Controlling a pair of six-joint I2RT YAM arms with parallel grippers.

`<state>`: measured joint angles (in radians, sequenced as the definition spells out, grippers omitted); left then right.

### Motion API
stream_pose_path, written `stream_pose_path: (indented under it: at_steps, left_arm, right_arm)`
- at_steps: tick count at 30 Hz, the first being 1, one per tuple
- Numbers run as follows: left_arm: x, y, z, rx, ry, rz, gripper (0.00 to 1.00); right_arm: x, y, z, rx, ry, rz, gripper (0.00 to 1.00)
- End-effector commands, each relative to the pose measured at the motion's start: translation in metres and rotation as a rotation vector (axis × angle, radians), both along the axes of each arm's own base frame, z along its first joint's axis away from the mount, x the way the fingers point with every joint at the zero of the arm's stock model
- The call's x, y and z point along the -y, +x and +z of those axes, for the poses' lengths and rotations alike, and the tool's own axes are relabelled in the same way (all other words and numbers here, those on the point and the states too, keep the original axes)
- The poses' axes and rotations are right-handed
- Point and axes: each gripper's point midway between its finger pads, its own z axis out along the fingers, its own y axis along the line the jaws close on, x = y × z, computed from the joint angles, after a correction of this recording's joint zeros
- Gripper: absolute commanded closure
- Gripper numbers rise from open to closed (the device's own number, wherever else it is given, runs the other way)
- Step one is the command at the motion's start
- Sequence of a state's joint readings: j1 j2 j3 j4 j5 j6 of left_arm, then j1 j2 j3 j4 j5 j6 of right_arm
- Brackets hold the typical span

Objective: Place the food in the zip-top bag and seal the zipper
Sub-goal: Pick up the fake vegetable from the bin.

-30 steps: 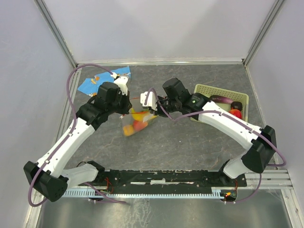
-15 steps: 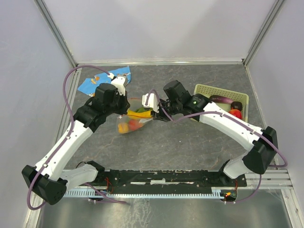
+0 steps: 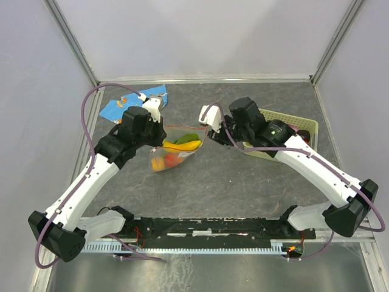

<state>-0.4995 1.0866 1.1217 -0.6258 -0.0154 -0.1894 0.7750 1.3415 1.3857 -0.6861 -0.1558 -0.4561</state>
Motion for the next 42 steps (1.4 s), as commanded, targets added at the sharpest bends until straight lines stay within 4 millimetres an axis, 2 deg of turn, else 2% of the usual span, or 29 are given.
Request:
stream_pose_path:
  at_steps: [1, 4, 9, 15, 19, 23, 27, 30, 35, 39, 42]
  left_arm:
    - [0.004, 0.007, 0.016, 0.078, -0.006, -0.041, 0.97]
    - [0.005, 0.007, 0.016, 0.077, -0.008, -0.044, 0.97]
    - [0.005, 0.005, 0.018, 0.081, -0.015, -0.046, 0.97]
    - [0.005, 0.004, 0.018, 0.085, -0.02, -0.048, 0.97]
    - [0.005, 0.003, 0.02, 0.089, -0.026, -0.051, 0.97]
    - [0.005, 0.003, 0.02, 0.092, -0.029, -0.046, 0.97]
    - [0.005, 0.003, 0.021, 0.092, -0.032, -0.045, 0.97]
    - [0.005, 0.003, 0.02, 0.087, -0.032, -0.046, 0.97]
    - [0.006, 0.003, 0.018, 0.082, -0.031, -0.048, 0.97]
    - [0.007, 0.004, 0.018, 0.08, -0.032, -0.05, 0.97]
    - [0.007, 0.004, 0.015, 0.074, -0.028, -0.05, 0.97]
  right_arm:
    - [0.057, 0.045, 0.012, 0.113, -0.068, -0.308, 0.45]
    - [0.094, 0.069, 0.002, 0.127, -0.128, -0.436, 0.45]
    - [0.135, 0.102, -0.019, 0.129, -0.15, -0.579, 0.43]
    - [0.197, 0.142, -0.055, 0.163, -0.305, -0.741, 0.43]
    - [0.229, 0.162, -0.074, 0.157, -0.366, -0.796, 0.43]
    - [0.252, 0.177, -0.092, 0.133, -0.372, -0.827, 0.43]
    - [0.268, 0.186, -0.117, 0.06, -0.408, -0.779, 0.42]
    - [0.277, 0.187, -0.136, -0.014, -0.43, -0.711, 0.41]
    - [0.287, 0.177, -0.162, -0.12, -0.471, -0.608, 0.38]
    - [0.3, 0.181, -0.174, -0.146, -0.483, -0.615, 0.37]
    - [0.303, 0.185, -0.183, -0.156, -0.486, -0.6, 0.37]
